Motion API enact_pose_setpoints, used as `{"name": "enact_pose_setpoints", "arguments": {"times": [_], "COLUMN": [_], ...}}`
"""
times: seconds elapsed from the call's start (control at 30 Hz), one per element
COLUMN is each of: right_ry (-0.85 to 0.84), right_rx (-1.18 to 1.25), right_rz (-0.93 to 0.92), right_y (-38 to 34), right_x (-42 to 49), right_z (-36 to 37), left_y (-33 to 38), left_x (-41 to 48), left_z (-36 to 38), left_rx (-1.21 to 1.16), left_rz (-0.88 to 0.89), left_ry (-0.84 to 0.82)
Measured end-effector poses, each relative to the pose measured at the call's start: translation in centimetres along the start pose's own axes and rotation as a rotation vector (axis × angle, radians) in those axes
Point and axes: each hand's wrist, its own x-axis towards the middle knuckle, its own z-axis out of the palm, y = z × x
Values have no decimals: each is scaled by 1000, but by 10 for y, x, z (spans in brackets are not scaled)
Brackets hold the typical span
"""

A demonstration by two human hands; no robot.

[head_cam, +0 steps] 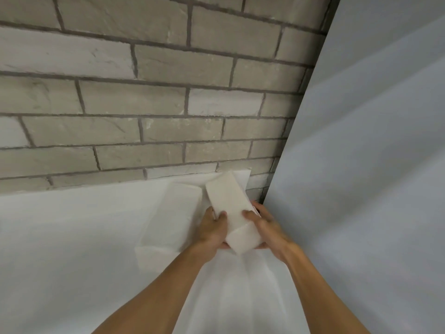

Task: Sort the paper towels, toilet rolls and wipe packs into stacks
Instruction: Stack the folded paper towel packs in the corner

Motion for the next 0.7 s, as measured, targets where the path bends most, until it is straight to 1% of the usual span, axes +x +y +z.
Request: {"name": "enact_pose_setpoints", "arguments": {"times": [0.1, 0.17, 0.3, 0.37, 0.43, 0.53, 0.7], "right_ry": [128, 218, 298, 344, 366, 355, 307], "right_rx": [-174, -315, -567, -705, -813, -825, -812], "right_rz": [-129, -221, -327, -375, -383, -344, -329], "right_y": [-1, 3, 12, 16, 21, 28, 32], "right_x": [0, 2, 2, 1, 1, 5, 10], "right_z": [3, 4, 9, 12, 13, 9, -4], "left_y": [-1, -2, -10, -15, -18, -20, -17], "left_x": [5, 8, 12, 13, 12, 10, 8], "left_z": [3, 8, 15, 19, 21, 23, 28], "left_rx": [-123, -148, -42, 16, 86, 155, 229], "left_rz": [-55, -87, -104, -91, -69, -55, -31], "left_ry": [-58, -33, 62, 56, 3, -58, -169]}}
